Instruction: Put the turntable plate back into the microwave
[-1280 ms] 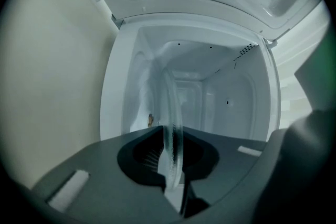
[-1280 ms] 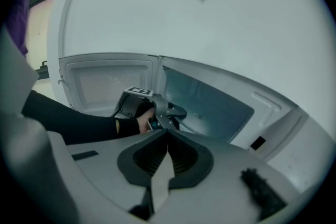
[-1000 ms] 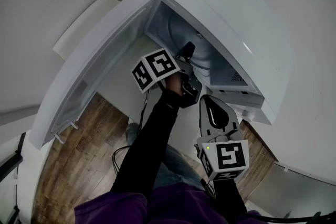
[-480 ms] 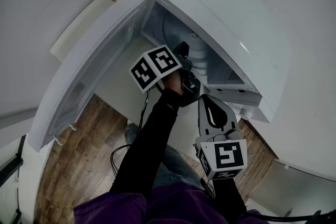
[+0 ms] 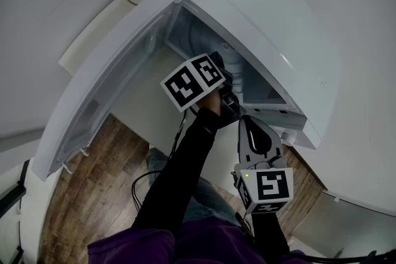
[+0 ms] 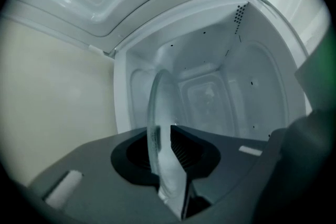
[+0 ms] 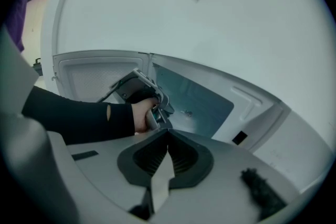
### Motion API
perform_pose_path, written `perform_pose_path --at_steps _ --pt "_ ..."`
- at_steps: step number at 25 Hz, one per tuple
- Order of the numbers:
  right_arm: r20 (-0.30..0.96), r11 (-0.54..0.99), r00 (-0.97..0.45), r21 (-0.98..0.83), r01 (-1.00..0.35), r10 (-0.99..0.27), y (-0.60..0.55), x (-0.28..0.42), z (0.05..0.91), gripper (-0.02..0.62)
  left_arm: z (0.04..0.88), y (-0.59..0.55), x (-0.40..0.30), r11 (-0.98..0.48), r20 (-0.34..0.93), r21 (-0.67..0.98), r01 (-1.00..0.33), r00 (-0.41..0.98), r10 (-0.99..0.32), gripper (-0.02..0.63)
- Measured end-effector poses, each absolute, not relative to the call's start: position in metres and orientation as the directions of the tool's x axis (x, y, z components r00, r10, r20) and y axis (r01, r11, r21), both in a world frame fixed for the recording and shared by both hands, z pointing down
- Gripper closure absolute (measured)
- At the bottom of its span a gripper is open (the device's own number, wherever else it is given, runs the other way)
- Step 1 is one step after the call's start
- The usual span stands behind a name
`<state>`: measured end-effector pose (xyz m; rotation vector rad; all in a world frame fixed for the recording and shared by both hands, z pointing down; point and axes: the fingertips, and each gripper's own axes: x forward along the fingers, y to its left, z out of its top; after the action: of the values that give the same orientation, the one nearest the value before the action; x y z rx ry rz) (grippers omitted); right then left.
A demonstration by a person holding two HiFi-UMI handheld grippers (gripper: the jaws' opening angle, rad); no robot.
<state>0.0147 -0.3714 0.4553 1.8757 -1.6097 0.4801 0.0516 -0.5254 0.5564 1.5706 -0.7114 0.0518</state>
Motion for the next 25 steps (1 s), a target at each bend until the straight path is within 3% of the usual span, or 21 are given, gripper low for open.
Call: perform_pose_path --at_steps 12,16,18,20,21,25 --pt "0.627 -0.069 0.196 0.221 -0.973 -0.754 -0.369 0.02 0.451 0.584 0.554 -0.532 0.043 -0.2 0.571 0.616 -0.762 0.607 -0.553 0.438" --pt "0.629 -0.079 0.203 0.219 -0.972 -0.75 -0.366 0.024 0.453 0.584 0.559 -0.535 0.035 -0.24 0.643 0.453 -0.859 0.501 -0.58 0.379" --pt "0.631 -0.083 0.206 0.219 -0.972 -0.748 -0.365 0.026 0.453 0.584 0.559 -0.542 0.023 -0.256 0.676 0.268 -0.929 0.371 -0.637 0.315" --pt "0.627 -0.083 0.203 0.216 -0.973 -0.752 -0.367 0.026 0.452 0.584 0.556 -0.549 0.011 -0.242 0.662 0.113 -0.964 0.255 -0.705 0.45" --pt "0.625 -0.081 0.201 0.215 -0.973 -0.755 -0.368 0.026 0.451 0.584 0.557 -0.55 0.01 -0.233 0.655 0.117 -0.966 0.251 -0.713 0.532" --pt "0.624 -0.074 0.199 0.221 -0.973 -0.756 -0.369 0.026 0.449 0.584 0.558 -0.55 0.007 -0.211 0.634 0.219 -0.953 0.303 -0.711 0.566"
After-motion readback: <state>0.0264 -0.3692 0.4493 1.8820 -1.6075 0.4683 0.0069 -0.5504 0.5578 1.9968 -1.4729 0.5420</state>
